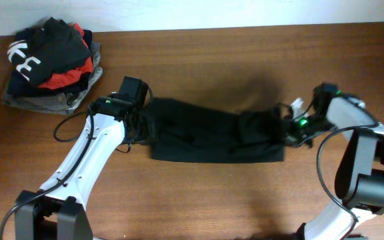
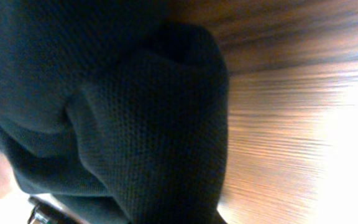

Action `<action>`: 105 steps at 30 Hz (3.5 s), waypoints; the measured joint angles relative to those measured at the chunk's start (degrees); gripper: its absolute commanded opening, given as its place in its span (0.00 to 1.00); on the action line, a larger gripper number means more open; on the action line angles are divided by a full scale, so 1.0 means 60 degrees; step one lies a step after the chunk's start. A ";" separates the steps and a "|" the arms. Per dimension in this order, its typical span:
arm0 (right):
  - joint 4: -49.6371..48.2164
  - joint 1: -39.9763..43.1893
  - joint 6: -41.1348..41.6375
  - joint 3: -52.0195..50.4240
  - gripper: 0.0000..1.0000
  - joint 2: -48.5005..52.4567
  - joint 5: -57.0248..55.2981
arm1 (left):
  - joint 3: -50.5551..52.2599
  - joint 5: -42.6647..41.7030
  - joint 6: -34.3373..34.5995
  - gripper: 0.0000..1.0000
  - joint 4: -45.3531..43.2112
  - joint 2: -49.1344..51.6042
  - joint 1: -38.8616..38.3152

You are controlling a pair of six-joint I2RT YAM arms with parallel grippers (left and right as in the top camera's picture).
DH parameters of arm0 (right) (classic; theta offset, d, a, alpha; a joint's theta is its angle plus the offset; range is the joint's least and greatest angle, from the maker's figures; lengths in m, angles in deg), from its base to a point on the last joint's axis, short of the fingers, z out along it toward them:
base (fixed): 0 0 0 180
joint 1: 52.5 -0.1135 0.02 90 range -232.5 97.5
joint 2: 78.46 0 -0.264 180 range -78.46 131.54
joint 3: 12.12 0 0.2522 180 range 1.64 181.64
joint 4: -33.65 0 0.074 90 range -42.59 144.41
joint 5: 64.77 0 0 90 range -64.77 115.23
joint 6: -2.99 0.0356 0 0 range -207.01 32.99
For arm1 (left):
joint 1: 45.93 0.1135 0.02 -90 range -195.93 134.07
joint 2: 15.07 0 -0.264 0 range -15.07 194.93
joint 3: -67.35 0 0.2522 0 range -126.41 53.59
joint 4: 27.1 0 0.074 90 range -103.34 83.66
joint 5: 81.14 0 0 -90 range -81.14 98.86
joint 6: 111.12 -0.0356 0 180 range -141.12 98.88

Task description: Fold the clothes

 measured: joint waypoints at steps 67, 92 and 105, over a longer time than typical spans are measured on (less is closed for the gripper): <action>0.4269 -0.5606 0.2299 0.5406 0.28 0.0000 -0.3694 | 0.0000 -0.0004 -0.0004 0.99 -0.0062 0.0372 0.0000; 0.0168 -0.5850 0.2484 0.0346 0.04 0.0004 -0.1417 | 0.0000 -0.0007 -0.0004 0.99 -0.0069 0.0386 0.0000; 0.1694 -0.5461 0.2495 0.3024 0.12 -0.0809 -0.1381 | 0.0000 -0.0007 0.0000 0.99 -0.0069 0.0386 0.0000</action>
